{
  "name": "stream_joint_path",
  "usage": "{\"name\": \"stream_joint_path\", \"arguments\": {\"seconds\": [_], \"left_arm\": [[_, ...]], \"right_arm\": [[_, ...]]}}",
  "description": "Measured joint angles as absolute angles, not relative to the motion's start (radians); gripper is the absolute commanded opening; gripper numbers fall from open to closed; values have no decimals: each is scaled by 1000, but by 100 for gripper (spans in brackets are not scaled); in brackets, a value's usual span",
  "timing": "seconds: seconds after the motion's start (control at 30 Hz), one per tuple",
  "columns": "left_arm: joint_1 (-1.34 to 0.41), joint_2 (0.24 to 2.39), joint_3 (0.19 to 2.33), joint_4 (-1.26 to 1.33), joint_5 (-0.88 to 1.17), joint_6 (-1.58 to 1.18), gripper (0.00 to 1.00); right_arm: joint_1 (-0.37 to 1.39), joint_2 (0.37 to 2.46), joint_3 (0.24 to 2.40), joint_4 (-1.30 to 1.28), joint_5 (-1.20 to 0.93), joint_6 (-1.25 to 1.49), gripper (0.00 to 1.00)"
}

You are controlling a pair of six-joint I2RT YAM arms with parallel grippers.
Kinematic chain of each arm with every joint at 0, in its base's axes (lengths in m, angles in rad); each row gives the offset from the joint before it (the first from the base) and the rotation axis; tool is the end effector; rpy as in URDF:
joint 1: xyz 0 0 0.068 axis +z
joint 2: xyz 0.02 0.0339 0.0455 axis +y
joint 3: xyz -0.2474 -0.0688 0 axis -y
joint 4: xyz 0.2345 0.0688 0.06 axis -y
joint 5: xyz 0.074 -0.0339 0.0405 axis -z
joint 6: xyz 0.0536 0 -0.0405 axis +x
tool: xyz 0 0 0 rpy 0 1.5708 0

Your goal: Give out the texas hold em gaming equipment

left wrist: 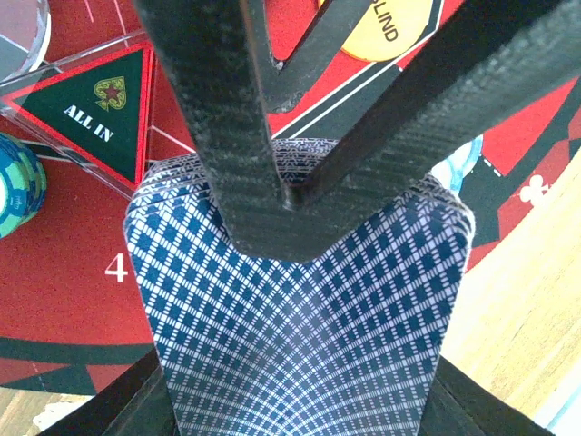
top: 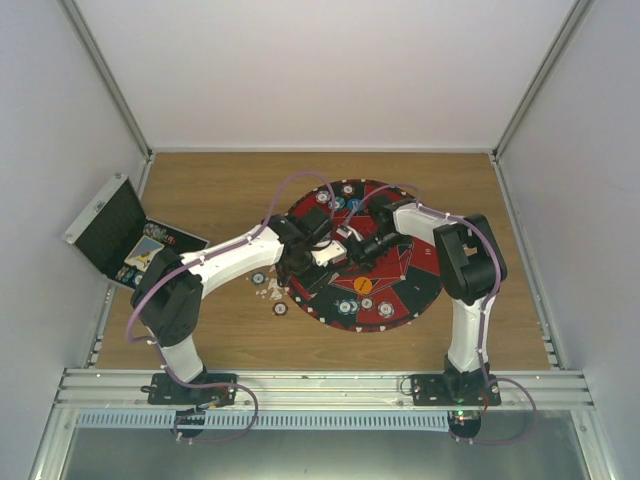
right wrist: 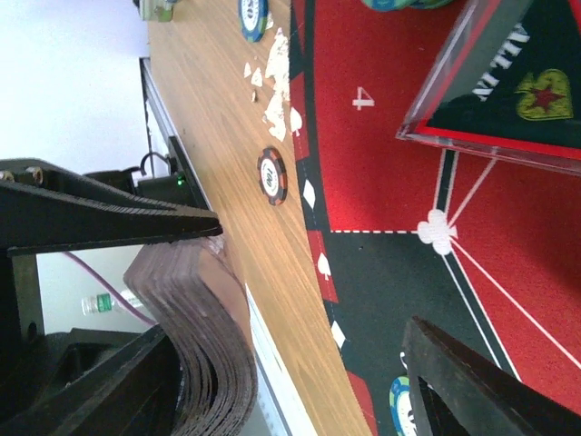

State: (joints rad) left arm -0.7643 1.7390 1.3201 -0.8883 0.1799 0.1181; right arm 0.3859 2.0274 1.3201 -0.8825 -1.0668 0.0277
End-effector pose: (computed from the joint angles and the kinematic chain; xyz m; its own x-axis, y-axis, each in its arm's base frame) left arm 0.2338 -0.2374 0.1945 -0.6079 0.7434 -0.2791 0.7917 0.5945 -0.1408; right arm 0.3014 0.1731 0.1289 -0.9305 -0.3636 0.0432 -0.1406 0.4639 0.8746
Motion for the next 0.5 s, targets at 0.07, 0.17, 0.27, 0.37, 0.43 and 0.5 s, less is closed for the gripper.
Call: {"name": "stream_joint_path", "arguments": {"seconds": [0.07,0.17,0.27,0.37,0.43,0.5], "left_arm": [[-766,1739,1320,-892,176,121,52],[-768,1740,1320,-897,173,123,52],[-769,1740,1320,-900,170,124,52],[-770,1740,1320,-902,167,124,52],[-770,1740,1320,-901,166,124,51],[-770,1740,1320,-900,165,124,51]], "right_arm": [[389,2027,1320,-884,-1073,17,60],[394,2027,1322,-887,-1076,8,56],[398,2027,1322,-890,-1071,7,53],[397,2027,1322,-890,-1064,8,53],[397,2025,1322,-890,-1060,8,52],[396,2021,1322,-890,-1055,8,51]]}}
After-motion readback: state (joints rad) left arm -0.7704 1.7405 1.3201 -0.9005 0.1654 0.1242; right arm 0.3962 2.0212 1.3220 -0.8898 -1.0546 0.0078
